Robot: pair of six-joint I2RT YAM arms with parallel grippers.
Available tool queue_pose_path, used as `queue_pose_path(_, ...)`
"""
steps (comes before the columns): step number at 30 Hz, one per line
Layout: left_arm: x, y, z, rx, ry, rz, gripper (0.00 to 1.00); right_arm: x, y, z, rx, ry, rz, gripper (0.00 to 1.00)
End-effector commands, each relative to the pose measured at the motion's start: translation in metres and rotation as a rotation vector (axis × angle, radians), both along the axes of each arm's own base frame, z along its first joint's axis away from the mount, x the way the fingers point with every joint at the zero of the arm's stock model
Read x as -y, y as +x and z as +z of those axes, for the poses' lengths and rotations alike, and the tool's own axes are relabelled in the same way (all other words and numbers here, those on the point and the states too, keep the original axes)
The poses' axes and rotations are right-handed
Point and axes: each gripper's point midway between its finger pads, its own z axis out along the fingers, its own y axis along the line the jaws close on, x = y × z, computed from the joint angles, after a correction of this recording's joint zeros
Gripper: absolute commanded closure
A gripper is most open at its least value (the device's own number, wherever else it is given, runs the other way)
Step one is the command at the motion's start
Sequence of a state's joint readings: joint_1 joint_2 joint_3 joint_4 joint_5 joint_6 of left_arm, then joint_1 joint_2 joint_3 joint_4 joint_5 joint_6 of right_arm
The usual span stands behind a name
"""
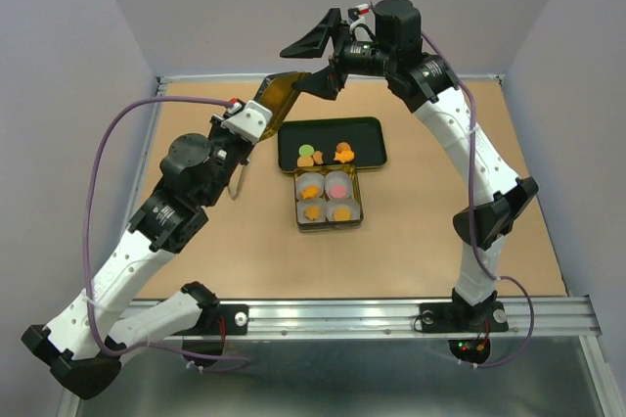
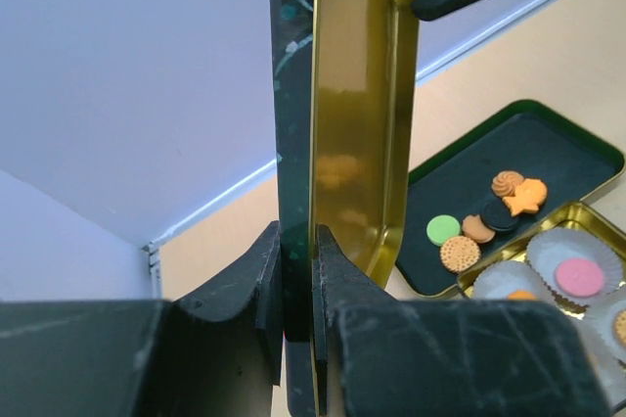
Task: Pack the cookies
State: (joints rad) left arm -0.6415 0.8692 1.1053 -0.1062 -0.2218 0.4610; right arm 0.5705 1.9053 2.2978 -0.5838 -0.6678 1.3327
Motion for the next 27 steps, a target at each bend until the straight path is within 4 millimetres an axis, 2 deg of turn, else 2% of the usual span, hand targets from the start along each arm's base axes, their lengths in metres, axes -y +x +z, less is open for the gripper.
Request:
queue_pose_path(1,-0.007,0.002,0.021,0.109,0.053,0.063,1.00,0.002,-0.016,0.043,0.101,0.101,0.044,0.16)
queue_pose_path(2,-0.001,0.001,0.017,0.106,0.071,0.051,1.00,0.000,-0.013,0.040,0.090,0.100,0.045,0.16)
queue_pose_path(5,0.003,0.000,0.023,0.147,0.093,0.068,1.00,-0.002,-0.012,0.036,0.083,0.099,0.054,0.20)
queue_pose_path(13,-0.001,-0.002,0.029,0.240,0.169,0.180,1.00,-0.008,-0.011,0.013,0.028,0.073,0.094,0.33)
queue_pose_path(17,-0.002,-0.003,0.029,0.301,0.293,0.231,1.00,-0.009,-0.011,0.002,0.007,0.061,0.110,0.38)
queue_pose_path(19,0.004,-0.003,0.023,0.312,0.355,0.224,1.00,-0.011,-0.012,-0.003,-0.002,0.056,0.124,0.39)
queue_pose_path(27,0.013,-0.007,0.044,0.401,0.362,0.252,1.00,-0.014,-0.010,-0.013,-0.019,0.045,0.150,0.43)
